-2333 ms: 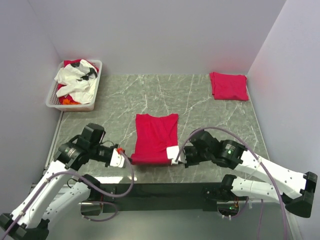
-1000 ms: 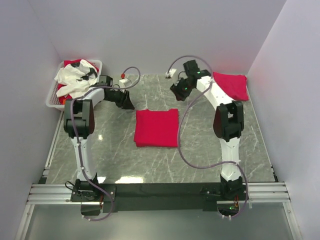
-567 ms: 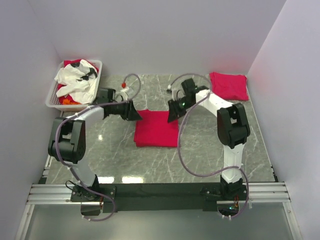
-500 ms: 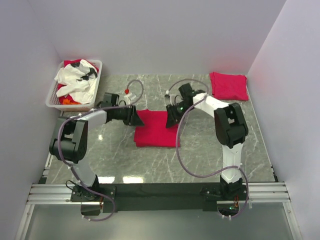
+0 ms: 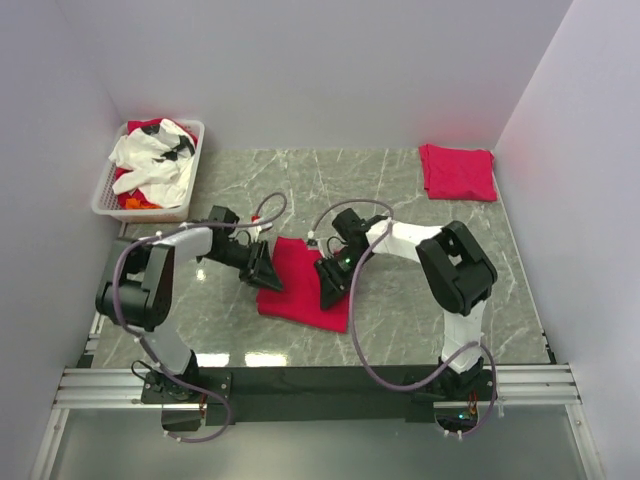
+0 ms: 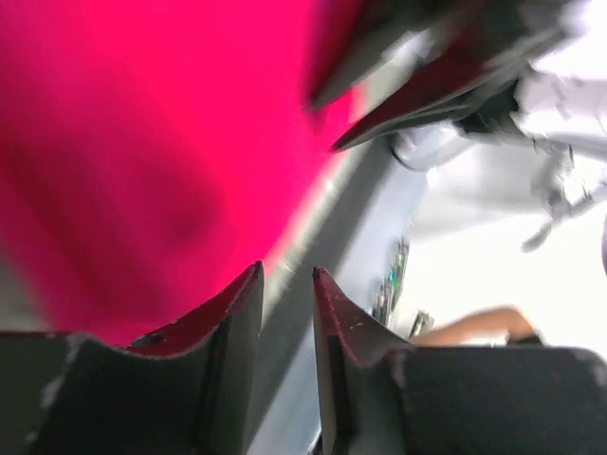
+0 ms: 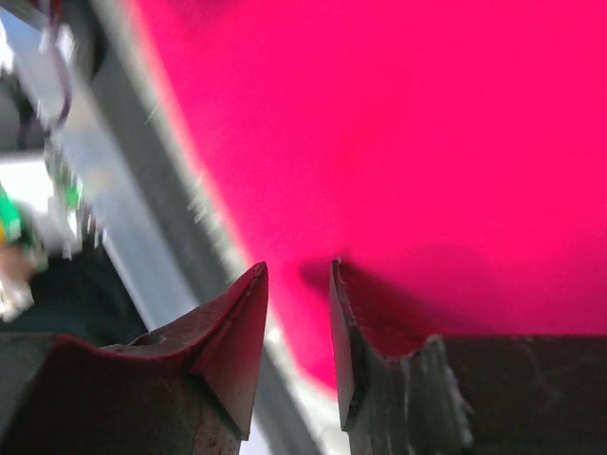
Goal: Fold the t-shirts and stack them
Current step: Fold the tshirt
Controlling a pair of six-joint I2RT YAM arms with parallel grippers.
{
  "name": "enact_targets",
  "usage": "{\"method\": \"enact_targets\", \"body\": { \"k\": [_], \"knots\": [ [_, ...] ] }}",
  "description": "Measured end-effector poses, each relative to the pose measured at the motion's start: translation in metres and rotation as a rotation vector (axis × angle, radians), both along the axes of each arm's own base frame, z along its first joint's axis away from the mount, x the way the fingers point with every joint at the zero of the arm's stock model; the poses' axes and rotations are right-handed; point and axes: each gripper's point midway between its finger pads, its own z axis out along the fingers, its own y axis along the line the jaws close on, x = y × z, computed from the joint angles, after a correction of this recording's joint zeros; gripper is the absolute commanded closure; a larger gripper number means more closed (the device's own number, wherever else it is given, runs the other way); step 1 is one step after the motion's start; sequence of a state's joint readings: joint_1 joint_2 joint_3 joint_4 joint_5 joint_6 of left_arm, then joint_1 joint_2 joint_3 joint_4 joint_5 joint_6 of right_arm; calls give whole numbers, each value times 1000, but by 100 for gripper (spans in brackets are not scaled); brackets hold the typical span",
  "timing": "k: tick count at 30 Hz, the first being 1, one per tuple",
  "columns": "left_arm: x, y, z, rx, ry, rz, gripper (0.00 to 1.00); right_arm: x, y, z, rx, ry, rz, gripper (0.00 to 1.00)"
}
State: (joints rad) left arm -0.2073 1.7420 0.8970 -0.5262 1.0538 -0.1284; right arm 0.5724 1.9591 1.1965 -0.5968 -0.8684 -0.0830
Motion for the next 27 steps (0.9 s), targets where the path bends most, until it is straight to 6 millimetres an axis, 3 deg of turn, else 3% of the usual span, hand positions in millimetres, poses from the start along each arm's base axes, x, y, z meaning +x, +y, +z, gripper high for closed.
{"method": "enact_targets", "body": {
  "k": [3, 5, 8, 12, 14, 16, 20, 22, 27],
  "knots": [
    [0, -2, 44, -75, -90, -81, 63, -27, 2, 22, 30, 19, 88, 58],
    [16, -2, 70, -105, -212, -122, 60, -15, 3, 48, 72, -10, 97, 57],
    [58, 4, 103, -103, -496, -173, 56, 47, 1, 90, 150, -160, 14, 56],
    [99, 8, 110, -47, -833, -261, 54, 145, -20, 122, 165, -336, -151, 57],
    [110, 1, 98, -18, -956, -342, 54, 188, -29, 114, 148, -378, -215, 58],
    [117, -12, 82, -6, -1034, -431, 53, 207, -32, 86, 108, -346, -248, 57],
    [129, -39, 43, 3, -1115, -565, 52, 204, -30, 22, 29, -213, -262, 58],
    [132, -49, 28, 3, -1147, -613, 52, 198, -28, 2, 1, -164, -264, 59],
    [137, -64, 16, 8, -1258, -692, 51, 200, -18, 3, 24, -163, -266, 62]
  ]
}}
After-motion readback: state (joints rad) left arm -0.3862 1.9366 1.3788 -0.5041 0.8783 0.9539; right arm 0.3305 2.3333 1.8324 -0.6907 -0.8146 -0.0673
